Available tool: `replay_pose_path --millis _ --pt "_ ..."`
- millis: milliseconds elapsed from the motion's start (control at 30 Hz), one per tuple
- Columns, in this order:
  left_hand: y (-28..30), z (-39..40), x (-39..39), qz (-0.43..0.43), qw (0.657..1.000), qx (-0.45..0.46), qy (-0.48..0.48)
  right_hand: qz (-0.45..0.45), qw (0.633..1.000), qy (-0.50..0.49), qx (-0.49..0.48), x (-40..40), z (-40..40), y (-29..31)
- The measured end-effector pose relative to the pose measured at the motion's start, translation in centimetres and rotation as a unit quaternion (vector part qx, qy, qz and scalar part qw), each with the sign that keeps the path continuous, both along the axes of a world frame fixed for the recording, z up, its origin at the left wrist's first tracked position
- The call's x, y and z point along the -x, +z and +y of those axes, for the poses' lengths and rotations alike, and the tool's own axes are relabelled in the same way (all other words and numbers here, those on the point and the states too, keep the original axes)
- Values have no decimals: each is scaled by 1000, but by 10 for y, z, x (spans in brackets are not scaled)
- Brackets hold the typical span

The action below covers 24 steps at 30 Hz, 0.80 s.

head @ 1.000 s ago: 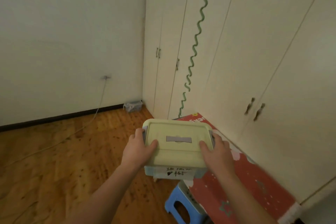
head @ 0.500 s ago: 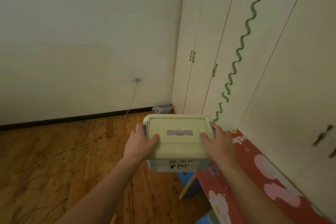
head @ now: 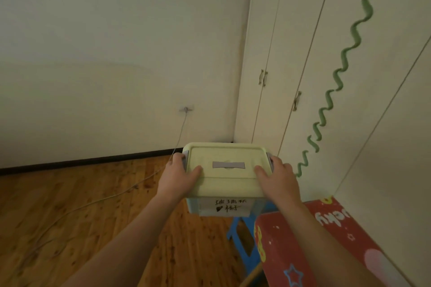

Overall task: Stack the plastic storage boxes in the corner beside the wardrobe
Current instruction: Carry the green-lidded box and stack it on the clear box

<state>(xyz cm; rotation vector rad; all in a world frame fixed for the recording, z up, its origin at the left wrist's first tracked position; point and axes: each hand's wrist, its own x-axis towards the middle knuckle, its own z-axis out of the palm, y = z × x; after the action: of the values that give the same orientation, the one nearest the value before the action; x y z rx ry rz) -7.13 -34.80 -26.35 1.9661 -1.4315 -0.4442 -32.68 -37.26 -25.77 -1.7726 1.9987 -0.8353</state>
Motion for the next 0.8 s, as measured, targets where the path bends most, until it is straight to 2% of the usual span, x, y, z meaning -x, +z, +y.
replay_pose_path --millis 333,800 --pt "-25 -102 -35 18 1000 -12 4 17 1000 12 -21 -36 -105 -19" --pt "-22 -308 -123 62 996 -14 -63 32 999 -18 -10 -110 -294 -10"
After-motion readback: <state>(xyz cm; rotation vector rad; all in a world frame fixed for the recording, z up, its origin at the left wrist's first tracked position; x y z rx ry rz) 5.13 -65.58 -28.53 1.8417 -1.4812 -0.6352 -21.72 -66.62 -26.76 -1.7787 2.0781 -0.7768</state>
